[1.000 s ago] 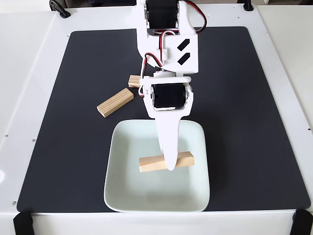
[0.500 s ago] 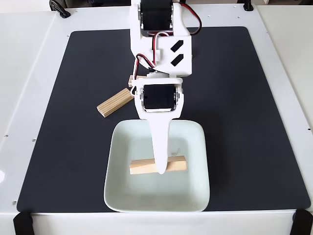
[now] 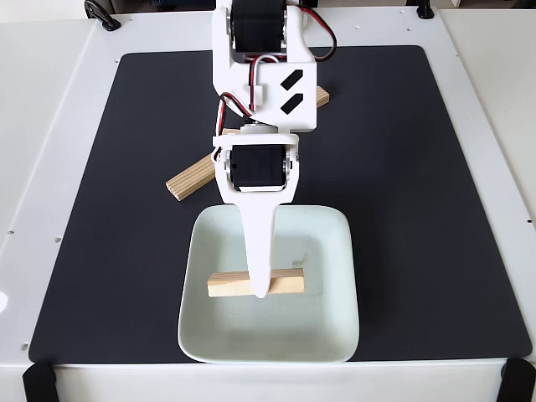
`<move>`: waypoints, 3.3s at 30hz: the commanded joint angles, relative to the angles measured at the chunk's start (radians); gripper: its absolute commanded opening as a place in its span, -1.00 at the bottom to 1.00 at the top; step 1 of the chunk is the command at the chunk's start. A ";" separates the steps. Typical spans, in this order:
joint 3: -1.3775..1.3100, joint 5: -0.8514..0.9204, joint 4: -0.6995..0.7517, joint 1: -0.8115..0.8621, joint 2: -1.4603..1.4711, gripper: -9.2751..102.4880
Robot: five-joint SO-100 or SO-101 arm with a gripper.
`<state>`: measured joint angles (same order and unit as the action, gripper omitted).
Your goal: Pick up the wooden block and place them on the plate.
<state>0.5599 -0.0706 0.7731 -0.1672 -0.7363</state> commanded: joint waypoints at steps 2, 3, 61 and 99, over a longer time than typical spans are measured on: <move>-0.035 -0.003 -0.006 0.009 -0.017 -0.85; -0.035 -0.003 -0.005 0.009 -0.017 -0.84; 0.802 0.264 0.502 -0.032 -0.914 -0.84; 1.517 0.117 0.262 0.097 -1.103 -0.28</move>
<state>2.1384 0.0476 1.0385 -0.0752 -1.8684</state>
